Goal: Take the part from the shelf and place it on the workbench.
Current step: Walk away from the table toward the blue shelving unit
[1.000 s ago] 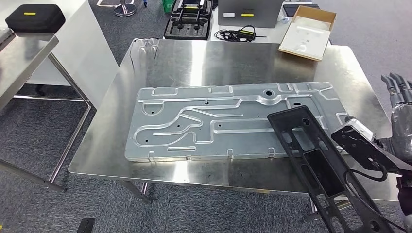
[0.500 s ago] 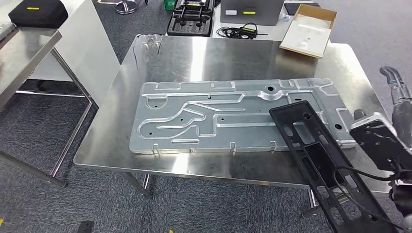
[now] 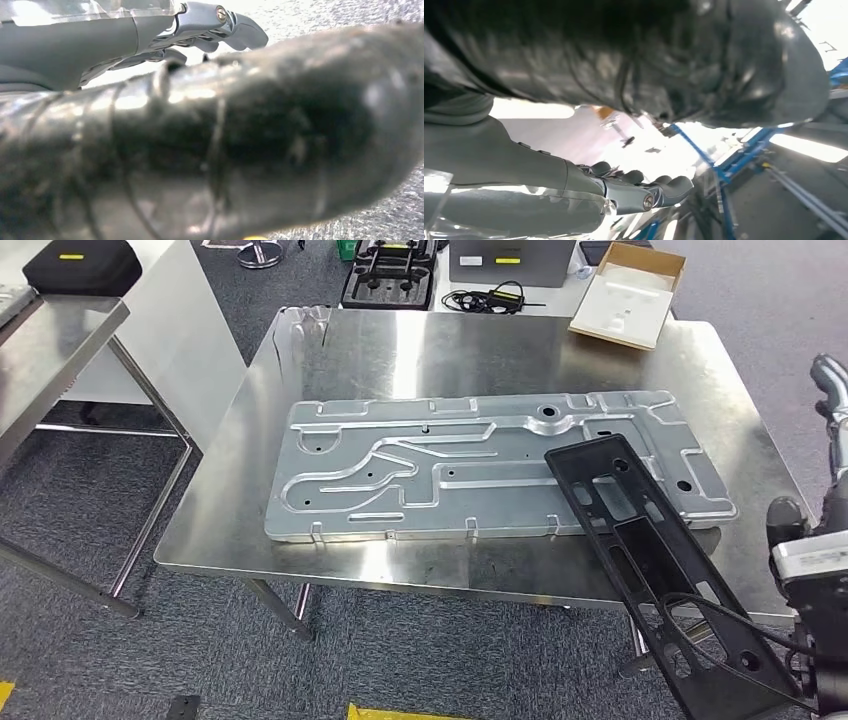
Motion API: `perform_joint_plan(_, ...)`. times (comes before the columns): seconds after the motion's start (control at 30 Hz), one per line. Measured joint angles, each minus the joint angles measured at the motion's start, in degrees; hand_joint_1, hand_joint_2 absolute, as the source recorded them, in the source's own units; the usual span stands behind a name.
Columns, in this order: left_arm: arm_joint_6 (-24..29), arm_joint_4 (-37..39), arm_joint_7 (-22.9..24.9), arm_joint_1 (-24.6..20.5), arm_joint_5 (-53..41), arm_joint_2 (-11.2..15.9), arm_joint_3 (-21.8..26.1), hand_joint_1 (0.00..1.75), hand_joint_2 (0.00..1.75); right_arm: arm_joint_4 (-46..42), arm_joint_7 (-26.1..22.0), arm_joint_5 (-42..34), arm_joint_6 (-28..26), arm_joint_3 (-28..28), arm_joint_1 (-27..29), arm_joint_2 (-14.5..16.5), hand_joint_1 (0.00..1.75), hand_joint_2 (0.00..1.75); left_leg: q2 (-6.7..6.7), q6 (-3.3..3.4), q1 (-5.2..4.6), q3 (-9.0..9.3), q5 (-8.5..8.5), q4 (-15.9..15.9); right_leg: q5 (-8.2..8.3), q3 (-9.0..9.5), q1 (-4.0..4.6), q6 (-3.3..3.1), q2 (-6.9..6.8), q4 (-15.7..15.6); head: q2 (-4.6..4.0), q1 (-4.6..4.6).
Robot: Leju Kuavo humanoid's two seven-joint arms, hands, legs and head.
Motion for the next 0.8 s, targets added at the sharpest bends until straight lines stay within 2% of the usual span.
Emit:
perform_joint_plan(0.07,0.00,0.00,-0.03,0.03,0.02,-0.03,0.00,0.00,0.00,-0.81,-0.67,-0.36,-0.47,0.33,0.49,0.25,0.00,0.00,0.08,0.52,0.00,-0.06,0.81,-0.62,0.39,-0.01,-0.07,0.76,0.00,-0.28,-0.01,-0.02)
perform_joint_plan(0.1,0.00,0.00,-0.03,0.04,0.02,-0.06,0.00,0.00,0.00,-1.15,-1.03,-0.61,-0.63,0.48,0.69,0.35,0.00,0.00,0.19,0.83,0.11,0.01,1.35,-1.14,0.06,-0.12,-0.09,1.06,0.02,-0.06,-0.01,0.01)
perform_joint_plan(0.13,0.00,0.00,-0.03,0.02,0.02,-0.09,0.00,0.00,0.00,-1.48,-1.58,-0.97,-0.83,0.60,0.85,0.47,0.00,0.00,0.32,1.20,0.25,0.05,1.92,-1.66,-1.00,-0.55,-0.06,1.27,0.05,0.99,-0.01,0.03)
perform_joint_plan(0.17,0.00,0.00,-0.03,0.00,0.01,-0.13,0.00,0.00,0.00,-1.75,-2.31,-1.41,-1.10,0.69,1.05,0.61,0.00,0.00,0.45,1.47,0.37,-0.02,2.38,-2.00,-2.79,-1.41,-0.06,1.39,0.07,3.16,-0.01,0.08)
perform_joint_plan(0.23,0.00,0.00,-0.03,0.00,0.03,-0.25,0.00,0.00,0.00,-2.17,-4.18,-2.08,-1.61,1.03,1.67,1.13,0.00,0.00,0.56,1.80,0.29,-0.77,2.87,-1.93,-7.08,-3.89,-0.09,1.61,0.11,9.84,0.00,0.08)
perform_joint_plan(0.27,0.00,0.00,-0.03,0.04,0.07,-0.33,0.00,0.00,0.00,-2.31,-5.16,-2.14,-1.80,1.33,2.04,1.48,0.00,0.00,0.57,1.80,0.27,-1.22,3.04,-1.76,-8.34,-4.71,-0.12,1.76,0.11,12.58,0.00,0.08)
perform_joint_plan(0.3,0.00,0.00,-0.03,0.08,0.11,-0.43,0.00,0.00,0.00,-2.43,-6.06,-2.04,-1.92,1.73,2.34,1.89,0.00,0.00,0.57,1.74,0.29,-1.67,3.20,-1.52,-8.60,-4.69,-0.17,1.90,0.10,13.69,0.00,0.07)
perform_joint_plan(0.33,0.00,0.00,-0.03,0.11,0.15,-0.53,0.00,0.00,0.00,-2.58,-6.83,-1.83,-2.02,2.18,2.55,2.31,0.00,0.00,0.56,1.66,0.33,-2.11,3.31,-1.19,-7.80,-3.57,-0.24,2.01,0.09,12.60,-0.01,0.07)
perform_joint_plan(0.4,0.00,0.00,-0.04,0.11,0.23,-0.70,0.00,0.00,0.00,-2.96,-8.03,-1.10,-2.22,3.03,2.70,3.10,0.00,0.00,0.51,1.35,0.39,-2.93,3.33,-0.27,-5.24,0.81,-0.44,2.07,0.09,5.84,-0.01,0.07)
perform_joint_plan(0.43,0.01,0.00,-0.05,0.10,0.27,-0.76,0.00,0.00,0.00,-3.20,-8.57,-0.59,-2.32,3.45,2.79,3.49,0.00,0.00,0.47,1.11,0.33,-3.33,3.27,0.32,-4.31,2.53,-0.41,1.89,0.16,2.71,-0.01,0.05)
perform_joint_plan(0.47,0.02,0.00,-0.05,0.08,0.32,-0.80,0.00,0.00,0.00,-3.42,-9.03,-0.02,-2.39,3.93,2.87,3.88,0.00,0.00,0.43,0.78,0.26,-3.67,3.29,0.71,-3.87,3.48,-0.35,1.66,0.23,0.79,-0.01,0.03)
perform_joint_plan(0.57,0.04,0.00,-0.05,0.07,0.37,-0.84,0.00,0.00,0.00,-3.74,-9.61,0.90,-2.44,4.77,3.04,4.53,0.00,0.00,0.37,0.22,0.13,-4.08,3.48,0.97,-3.64,3.41,-0.19,1.16,0.36,0.29,-0.01,-0.02)
perform_joint_plan(0.73,0.05,0.00,-0.05,0.07,0.42,-0.85,0.00,0.00,0.00,-3.81,-9.62,1.17,-2.41,5.04,3.08,4.70,0.00,0.00,0.37,0.11,0.17,-4.11,3.56,0.98,-3.54,3.33,-0.11,1.02,0.37,0.27,-0.01,-0.03)
perform_joint_plan(0.77,0.06,0.00,-0.05,0.08,0.45,-0.86,0.00,0.00,0.00,-3.86,-9.54,1.52,-2.33,5.42,3.08,4.90,0.00,0.00,0.36,-0.03,0.19,-4.13,3.67,0.95,-3.43,3.27,-0.05,0.84,0.38,0.26,-0.01,-0.03)
perform_joint_plan(0.8,0.10,0.00,-0.04,0.08,0.56,-0.89,0.00,0.00,0.00,-3.91,-8.45,2.73,-2.11,6.28,3.06,5.23,0.00,0.00,0.33,-0.45,0.29,-4.58,2.87,1.75,-3.07,3.05,-0.09,0.35,0.31,0.13,0.00,-0.09)
